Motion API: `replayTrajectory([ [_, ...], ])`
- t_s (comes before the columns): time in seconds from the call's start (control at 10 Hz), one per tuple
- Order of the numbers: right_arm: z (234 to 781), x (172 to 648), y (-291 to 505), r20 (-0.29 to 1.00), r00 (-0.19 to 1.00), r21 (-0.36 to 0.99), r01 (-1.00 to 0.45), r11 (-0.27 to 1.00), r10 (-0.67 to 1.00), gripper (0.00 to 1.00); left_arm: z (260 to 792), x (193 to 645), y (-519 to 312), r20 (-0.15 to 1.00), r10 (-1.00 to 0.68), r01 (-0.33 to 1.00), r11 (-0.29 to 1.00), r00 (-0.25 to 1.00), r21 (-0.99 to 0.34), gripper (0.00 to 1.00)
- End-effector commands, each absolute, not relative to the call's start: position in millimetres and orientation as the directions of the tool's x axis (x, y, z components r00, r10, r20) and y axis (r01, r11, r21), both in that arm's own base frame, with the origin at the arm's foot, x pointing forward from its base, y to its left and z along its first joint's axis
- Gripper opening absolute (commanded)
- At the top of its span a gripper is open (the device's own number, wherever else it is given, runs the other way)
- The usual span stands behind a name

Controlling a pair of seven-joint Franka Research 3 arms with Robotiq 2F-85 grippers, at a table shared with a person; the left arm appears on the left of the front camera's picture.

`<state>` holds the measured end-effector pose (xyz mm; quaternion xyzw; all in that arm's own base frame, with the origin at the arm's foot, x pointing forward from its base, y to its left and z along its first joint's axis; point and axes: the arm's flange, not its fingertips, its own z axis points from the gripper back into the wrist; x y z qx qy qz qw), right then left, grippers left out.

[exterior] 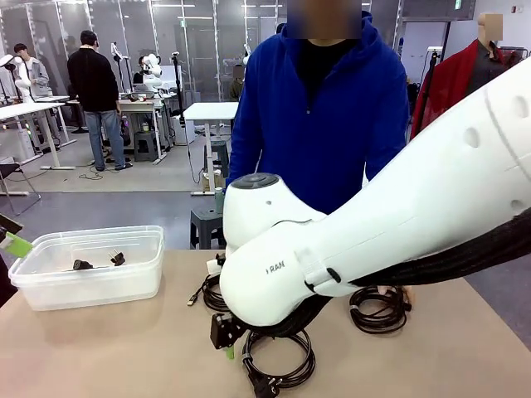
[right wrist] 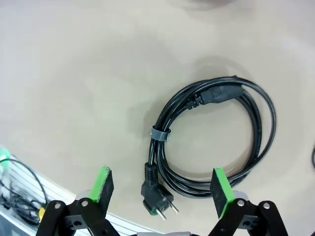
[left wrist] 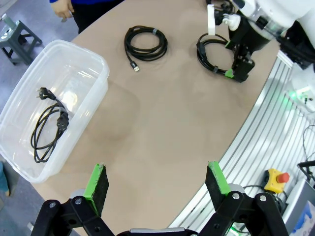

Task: Organize and store the cables.
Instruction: Place the Power Cable into the Organizing box.

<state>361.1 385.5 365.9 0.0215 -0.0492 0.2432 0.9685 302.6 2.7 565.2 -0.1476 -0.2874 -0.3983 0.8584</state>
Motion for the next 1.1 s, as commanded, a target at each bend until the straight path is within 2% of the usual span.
replayTrajectory([
  [0.0, 396.3, 354.0, 339.9, 0.155, 0.841, 0.091, -0.535, 0.840, 0.519, 1.00, 565.3, 302.5, 2.2, 0.611, -0.601, 0.770, 0.638, 0.515, -0.022, 1.00],
  [0.5, 475.4, 343.1, 210.1, 0.296, 0.757, 0.152, -0.639, 0.754, 0.582, 1.00, 565.3, 302.5, 2.2, 0.611, -0.601, 0.770, 0.638, 0.515, -0.022, 1.00],
  [0.8, 497.2, 346.5, 112.7, 0.413, 0.705, 0.163, -0.680, 0.715, 0.577, 1.00, 565.3, 302.5, 2.2, 0.611, -0.601, 0.770, 0.638, 0.515, -0.022, 1.00],
  [1.0, 500.5, 354.4, 57.0, 0.463, 0.713, 0.154, -0.649, 0.745, 0.526, 1.00, 565.3, 302.5, 2.2, 0.611, -0.601, 0.770, 0.638, 0.515, -0.022, 1.00],
])
